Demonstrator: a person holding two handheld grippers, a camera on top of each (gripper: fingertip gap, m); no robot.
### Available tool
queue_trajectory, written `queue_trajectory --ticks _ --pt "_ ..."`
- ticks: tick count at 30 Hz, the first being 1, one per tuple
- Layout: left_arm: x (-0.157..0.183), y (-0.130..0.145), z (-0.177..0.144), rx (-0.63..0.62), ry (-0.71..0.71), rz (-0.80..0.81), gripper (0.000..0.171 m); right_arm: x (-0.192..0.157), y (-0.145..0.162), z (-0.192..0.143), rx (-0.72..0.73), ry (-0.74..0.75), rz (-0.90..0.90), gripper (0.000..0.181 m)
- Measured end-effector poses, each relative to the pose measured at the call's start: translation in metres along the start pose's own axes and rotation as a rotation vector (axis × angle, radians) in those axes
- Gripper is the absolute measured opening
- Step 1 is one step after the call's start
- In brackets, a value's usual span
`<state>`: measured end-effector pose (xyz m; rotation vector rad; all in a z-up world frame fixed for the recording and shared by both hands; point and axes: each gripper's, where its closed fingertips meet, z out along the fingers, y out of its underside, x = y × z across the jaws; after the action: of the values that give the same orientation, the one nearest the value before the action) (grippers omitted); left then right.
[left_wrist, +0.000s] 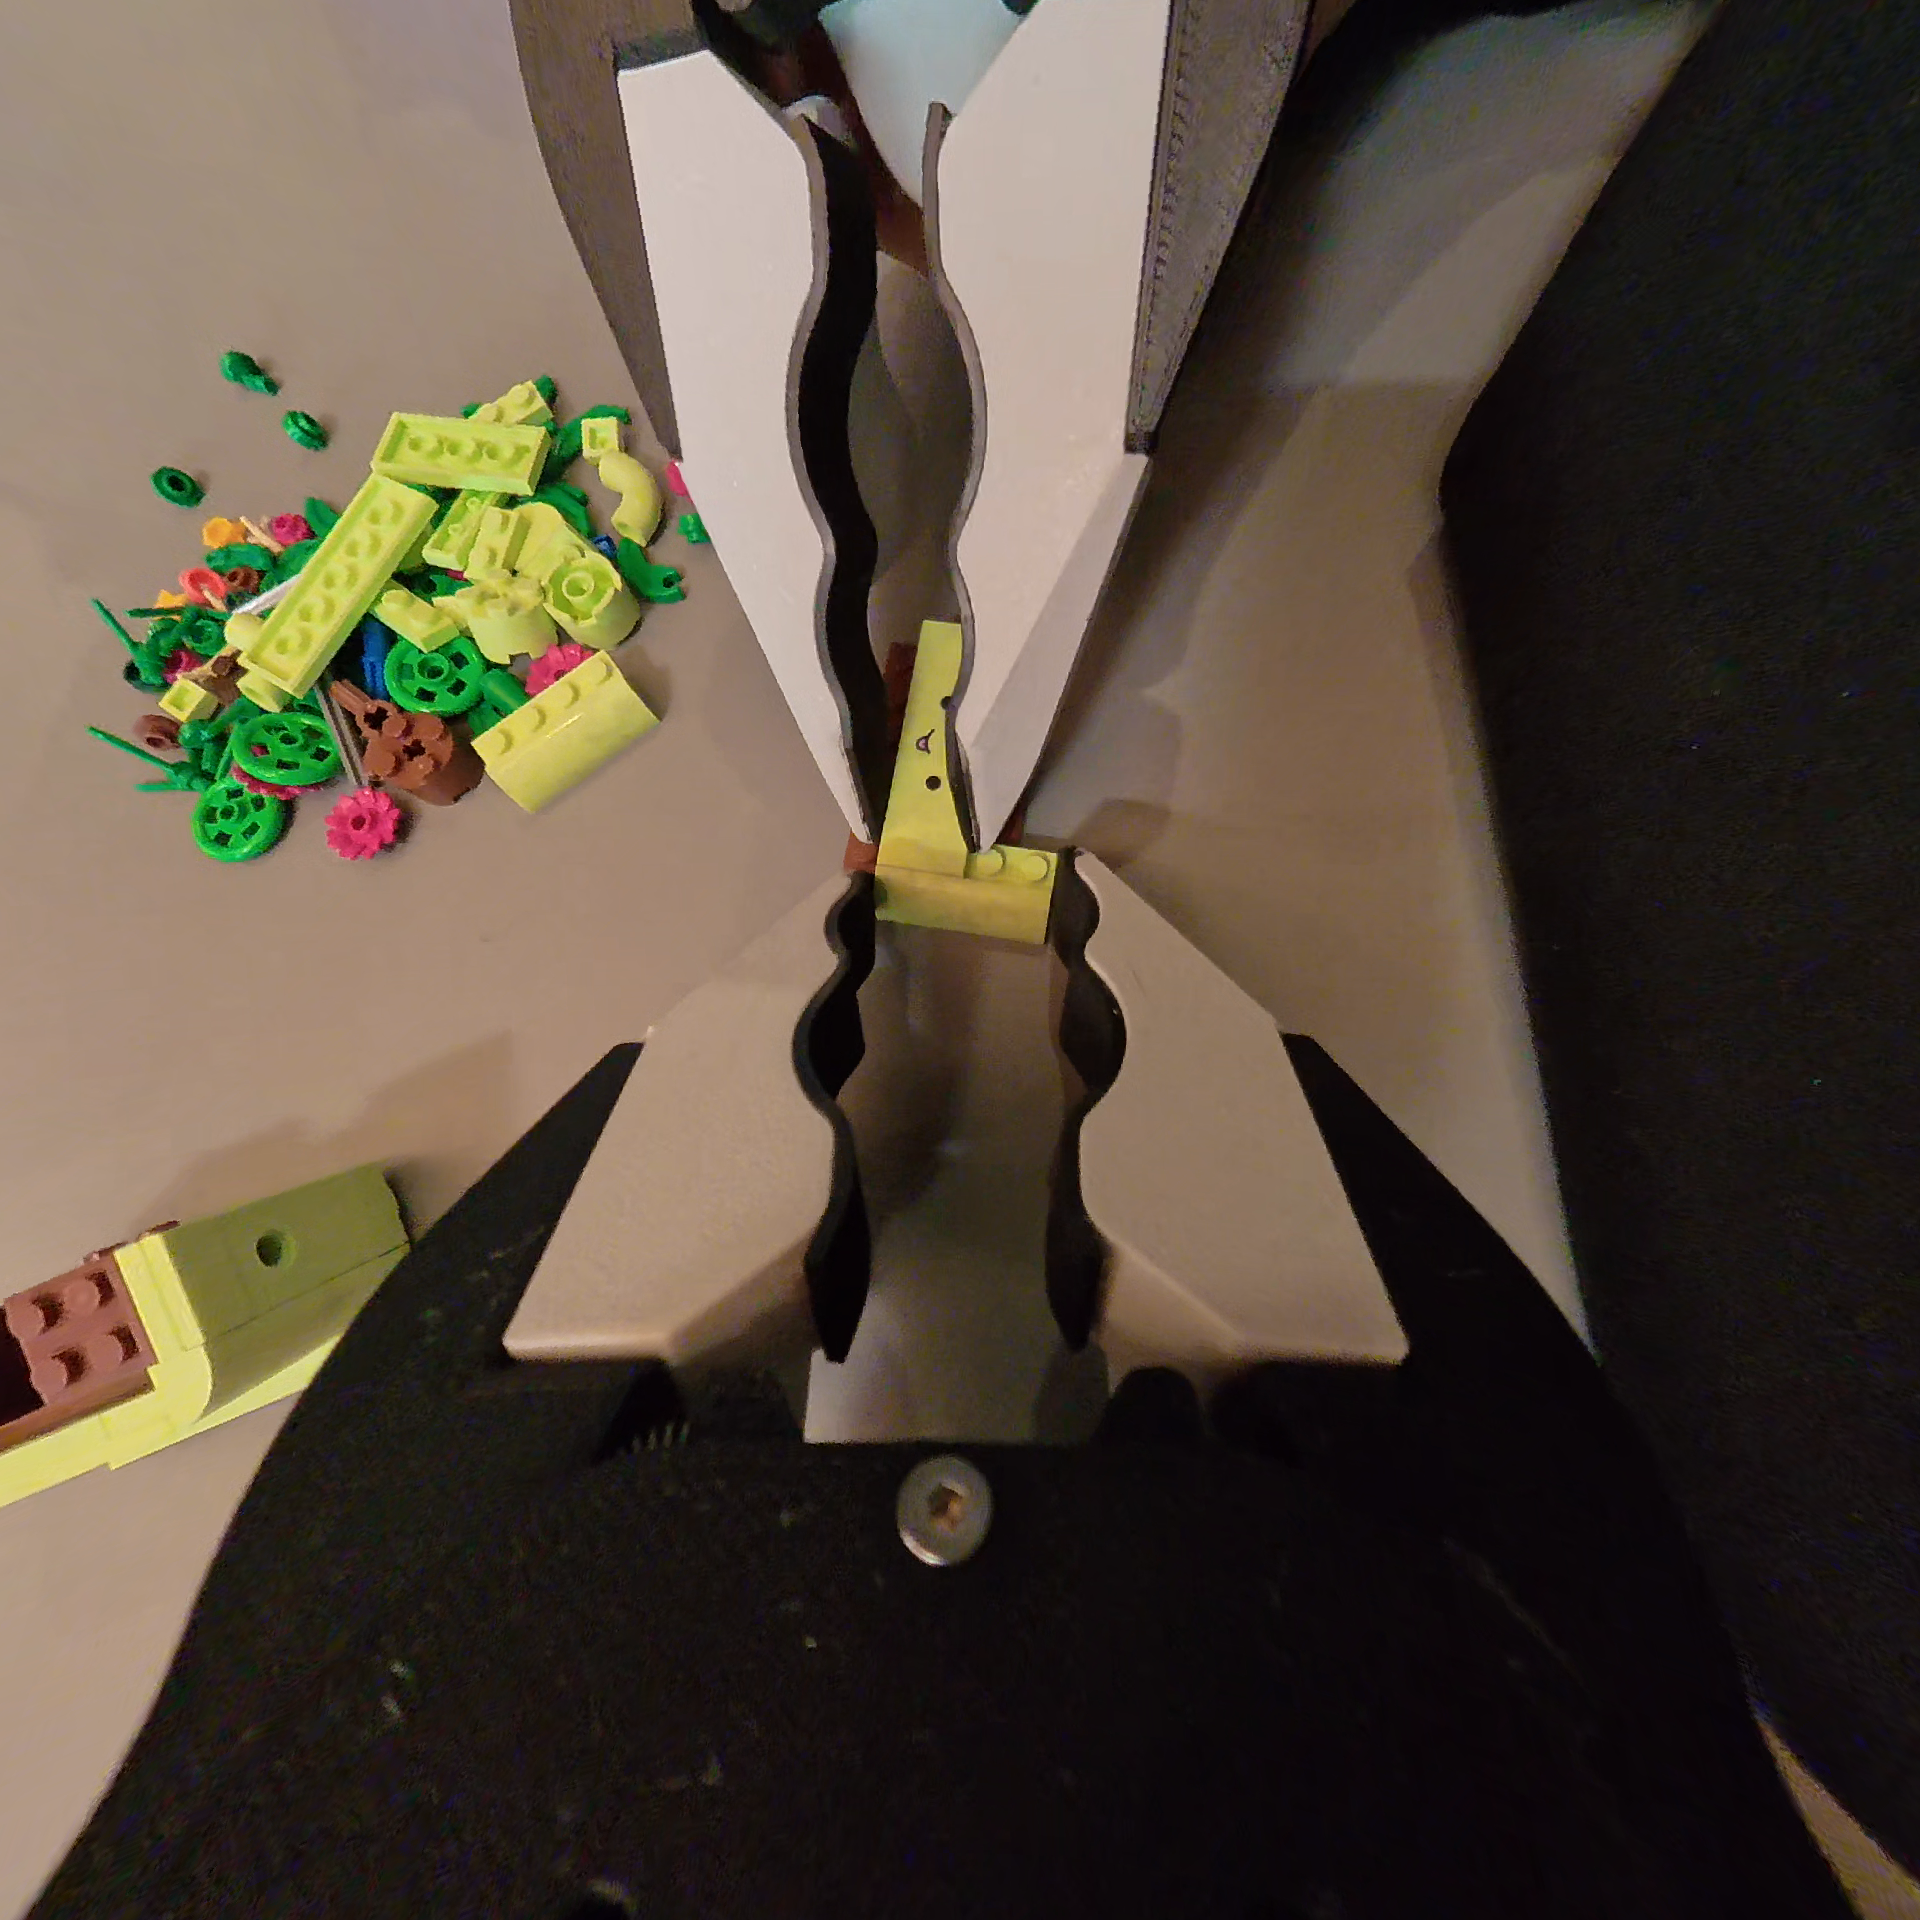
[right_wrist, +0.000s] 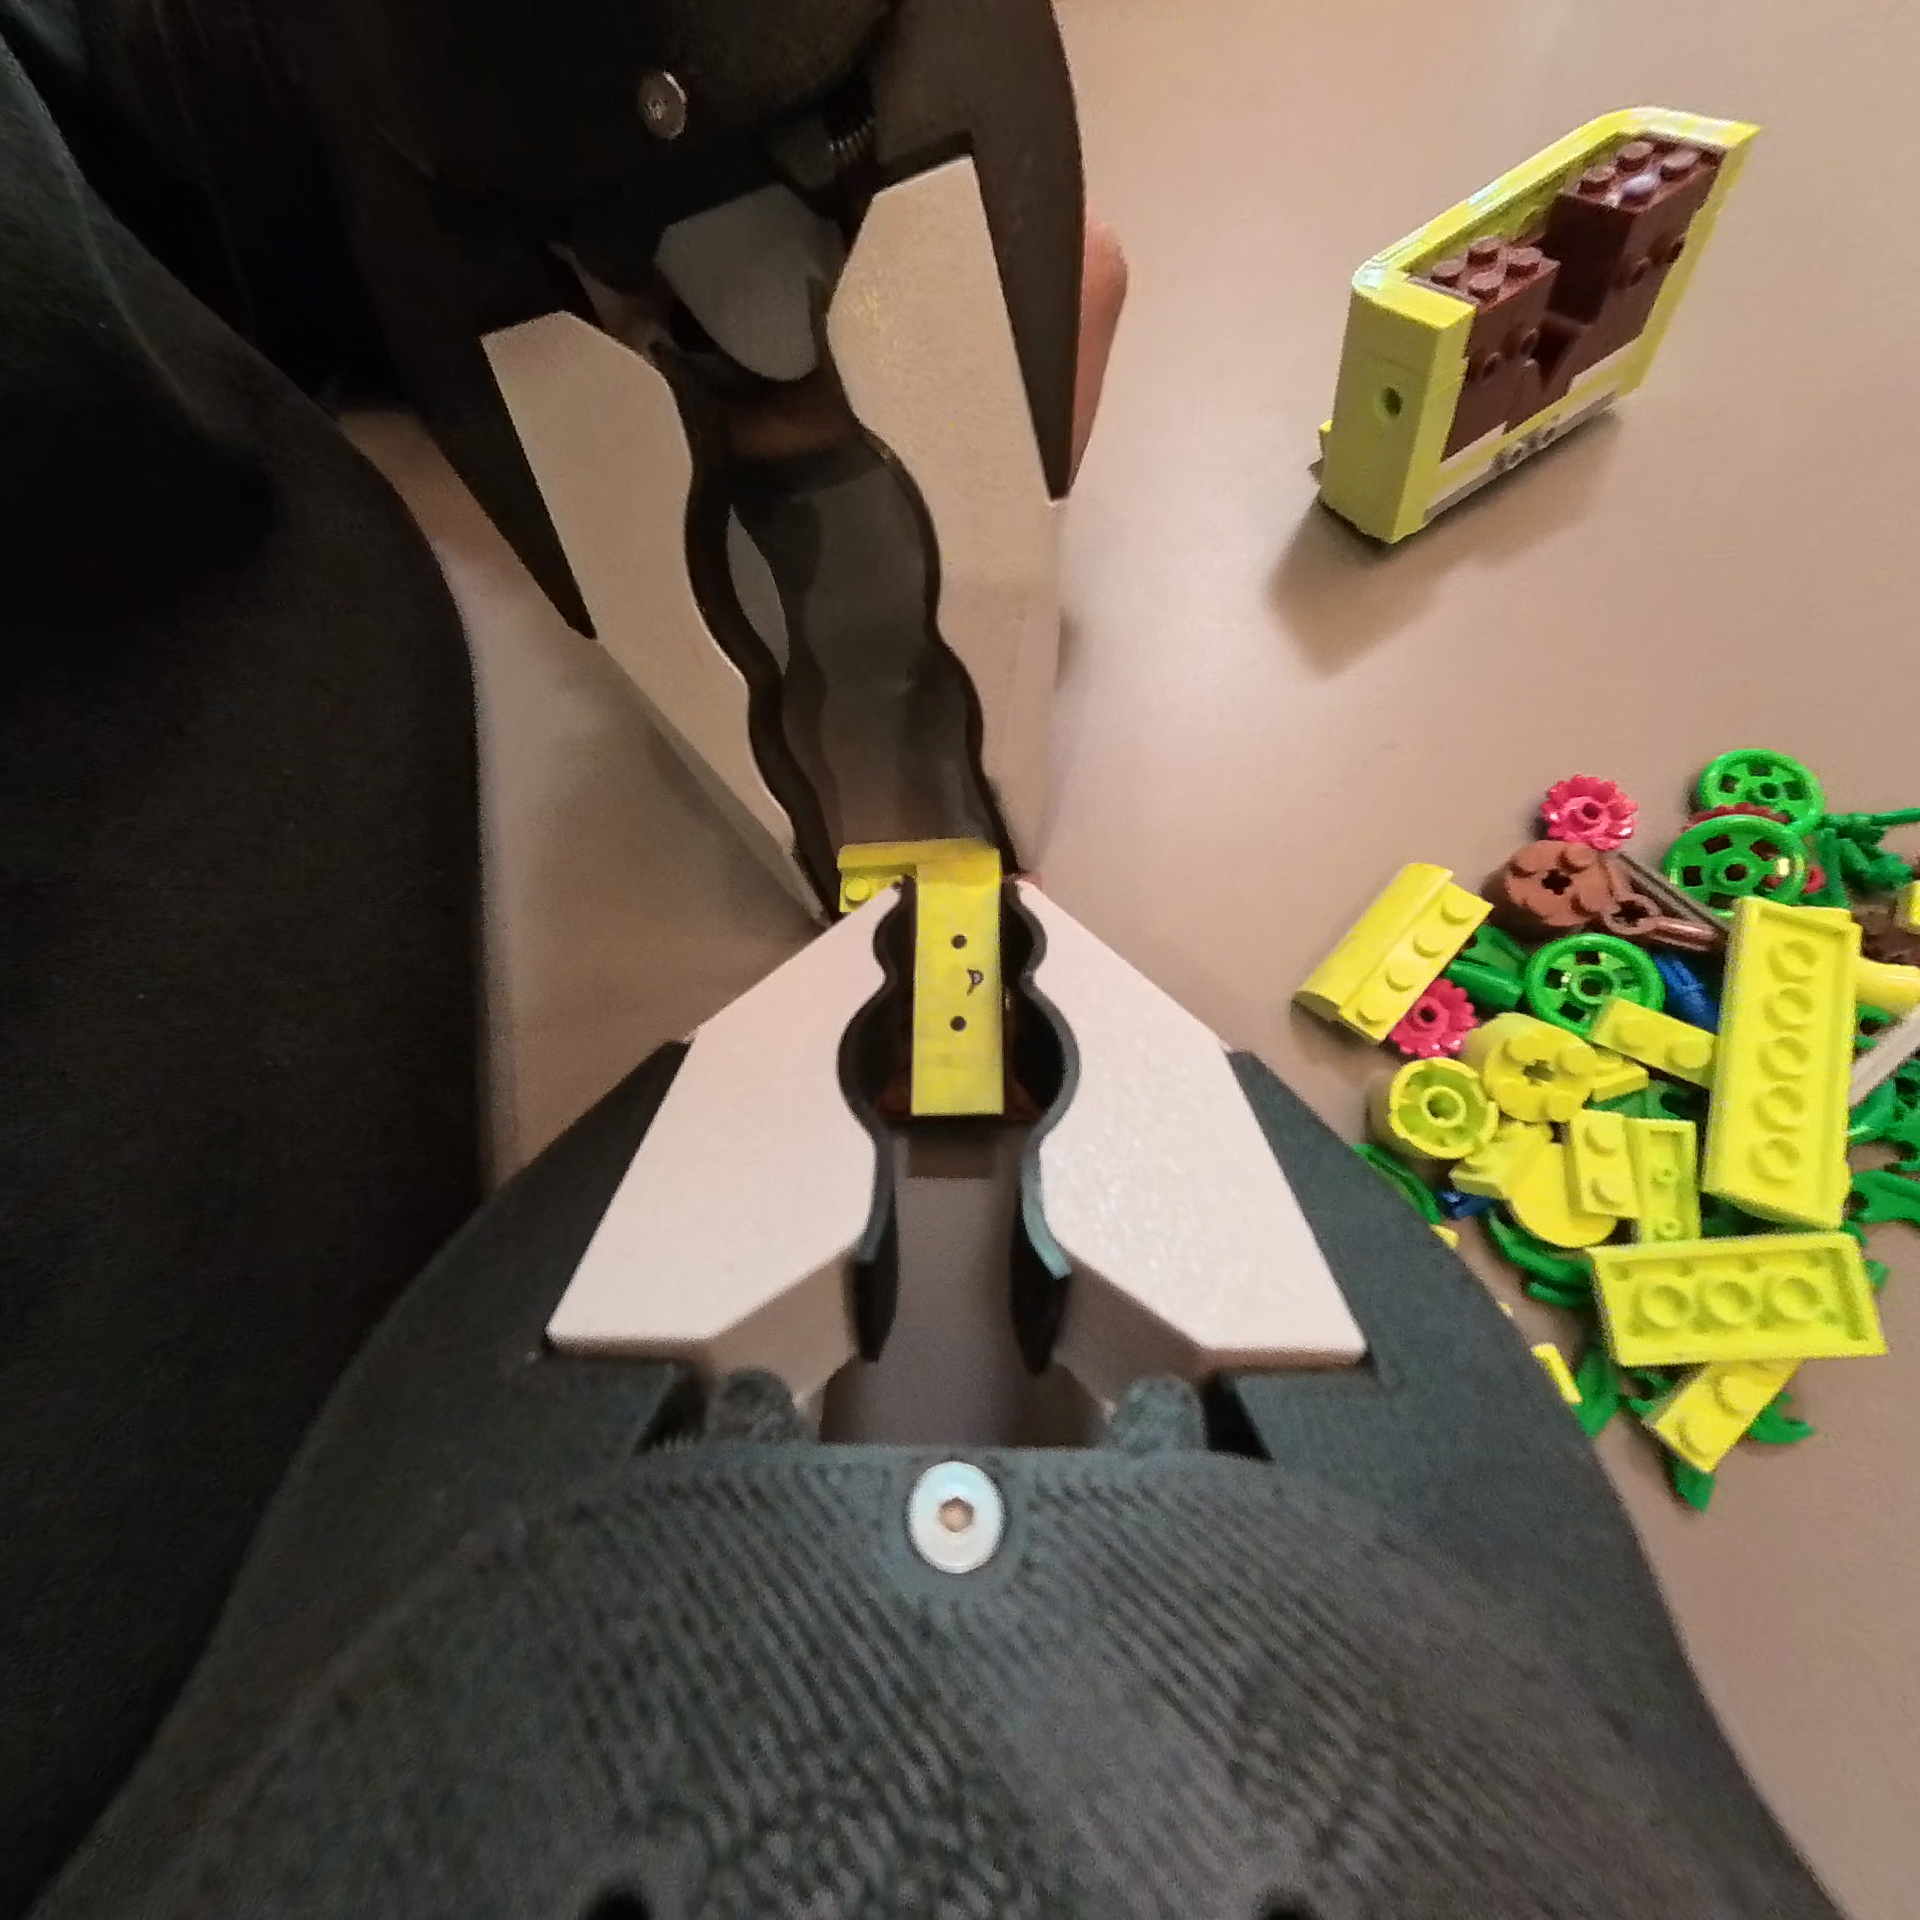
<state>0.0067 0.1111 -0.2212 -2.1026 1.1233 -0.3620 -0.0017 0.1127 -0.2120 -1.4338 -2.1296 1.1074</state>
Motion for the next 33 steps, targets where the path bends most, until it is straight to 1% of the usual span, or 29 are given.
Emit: queue_trajectory --ticks 4,8,10,11,13,15,17,18,20,22,24,27,28,30,32,33 --pt "0.002 0.0 0.0 -0.008 0.0 -0.002 0.033 -0.002 0.0 -0.001 -0.008 0.035 -0.052 0.013" --pt "0.004 0.001 0.0 -0.02 -0.018 0.018 0.033 -0.003 -0.002 -0.002 0.028 0.017 -0.036 0.013" --pt "0.005 0.001 0.0 -0.02 -0.023 0.016 0.033 -0.011 -0.018 -0.008 0.133 -0.036 -0.014 0.014" --pt "0.005 0.001 0.001 -0.019 -0.024 0.019 0.033 -0.013 -0.022 -0.009 0.156 -0.061 0.022 0.014" --pt "0.004 0.001 0.0 -0.014 -0.018 0.013 0.033 -0.006 -0.013 -0.006 0.103 -0.006 0.001 0.014" --pt "0.004 0.001 0.0 -0.009 -0.016 0.013 0.033 -0.001 -0.014 -0.011 0.116 0.029 -0.03 0.014" --pt "0.004 0.001 0.0 -0.005 -0.011 0.014 0.033 0.009 -0.017 -0.02 0.148 0.055 -0.014 0.014" --pt "0.004 0.001 0.0 -0.003 -0.007 0.012 0.033 0.017 -0.022 -0.028 0.179 0.087 -0.001 0.014" --pt "0.004 0.001 0.0 0.001 -0.006 0.013 0.033 0.042 -0.028 -0.046 0.234 0.196 0.035 0.014" --pt "0.004 0.0 0.0 0.003 -0.006 0.017 0.033 0.065 -0.025 -0.057 0.245 0.298 0.081 0.014" --pt "0.004 0.0 0.0 0.004 -0.007 0.019 0.033 0.081 -0.02 -0.059 0.229 0.366 0.111 0.014" --pt "0.004 0.0 0.001 0.003 -0.013 0.025 0.033 0.098 -0.019 -0.058 0.217 0.461 0.103 0.017" --pt "0.004 0.0 0.001 0.003 -0.016 0.027 0.033 0.1 -0.018 -0.058 0.208 0.48 0.093 0.018" --pt "0.004 0.0 0.001 0.002 -0.017 0.028 0.033 0.099 -0.019 -0.057 0.205 0.484 0.072 0.027" --pt "0.004 0.0 0.001 0.005 -0.016 0.028 0.033 0.091 -0.025 -0.058 0.224 0.451 0.035 0.035" --pt "0.004 0.0 0.001 0.006 -0.015 0.028 0.033 0.083 -0.028 -0.058 0.236 0.413 0.009 0.036"
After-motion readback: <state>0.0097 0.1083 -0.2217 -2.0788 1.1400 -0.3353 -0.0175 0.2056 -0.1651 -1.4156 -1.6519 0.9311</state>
